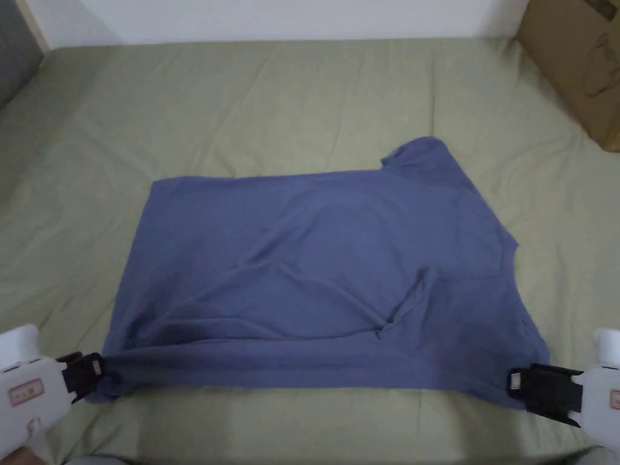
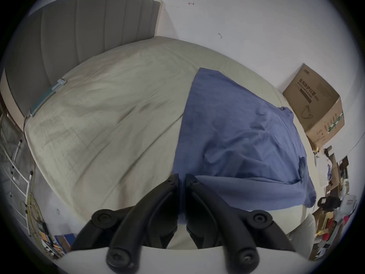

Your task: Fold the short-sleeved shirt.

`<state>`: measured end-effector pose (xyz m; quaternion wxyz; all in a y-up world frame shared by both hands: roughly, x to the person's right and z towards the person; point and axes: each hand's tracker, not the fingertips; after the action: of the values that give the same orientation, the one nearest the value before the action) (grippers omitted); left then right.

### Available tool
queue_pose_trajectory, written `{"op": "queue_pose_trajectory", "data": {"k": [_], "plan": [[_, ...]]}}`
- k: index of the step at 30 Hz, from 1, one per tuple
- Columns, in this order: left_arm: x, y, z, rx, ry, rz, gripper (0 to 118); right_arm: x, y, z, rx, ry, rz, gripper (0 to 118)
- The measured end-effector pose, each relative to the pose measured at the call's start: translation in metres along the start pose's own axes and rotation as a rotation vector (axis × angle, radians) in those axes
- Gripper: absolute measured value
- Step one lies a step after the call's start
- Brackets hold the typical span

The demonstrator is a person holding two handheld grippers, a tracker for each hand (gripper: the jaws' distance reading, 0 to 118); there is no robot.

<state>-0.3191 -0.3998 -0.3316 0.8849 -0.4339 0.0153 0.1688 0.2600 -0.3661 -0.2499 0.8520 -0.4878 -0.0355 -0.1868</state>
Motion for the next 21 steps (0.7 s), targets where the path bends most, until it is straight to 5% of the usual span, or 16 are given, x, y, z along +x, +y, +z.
{"op": "queue_pose_trajectory", "data": {"k": [2, 6, 7, 10, 17, 21], "plan": [[0.001, -0.002, 0.005, 0.005, -0.009, 0.005, 4, 0.001, 0.000, -0.004, -0.004, -0.040, 0.017, 103], [0.006, 0.000, 0.011, 0.009, 0.009, -0.051, 4, 0.004, 0.006, -0.014, -0.014, -0.089, 0.058, 99], [0.007, 0.000, 0.011, 0.007, 0.010, -0.057, 4, 0.005, 0.007, -0.020, -0.028, -0.097, 0.066, 92], [0.009, 0.003, 0.011, 0.007, 0.016, -0.074, 4, 0.006, 0.008, -0.039, -0.112, -0.114, 0.042, 2], [0.010, 0.006, 0.013, 0.009, 0.016, -0.067, 4, -0.002, 0.007, -0.029, -0.091, -0.110, 0.101, 1], [0.011, 0.006, 0.013, 0.004, 0.019, -0.078, 4, 0.007, 0.015, -0.022, -0.070, -0.093, 0.045, 1]]}}
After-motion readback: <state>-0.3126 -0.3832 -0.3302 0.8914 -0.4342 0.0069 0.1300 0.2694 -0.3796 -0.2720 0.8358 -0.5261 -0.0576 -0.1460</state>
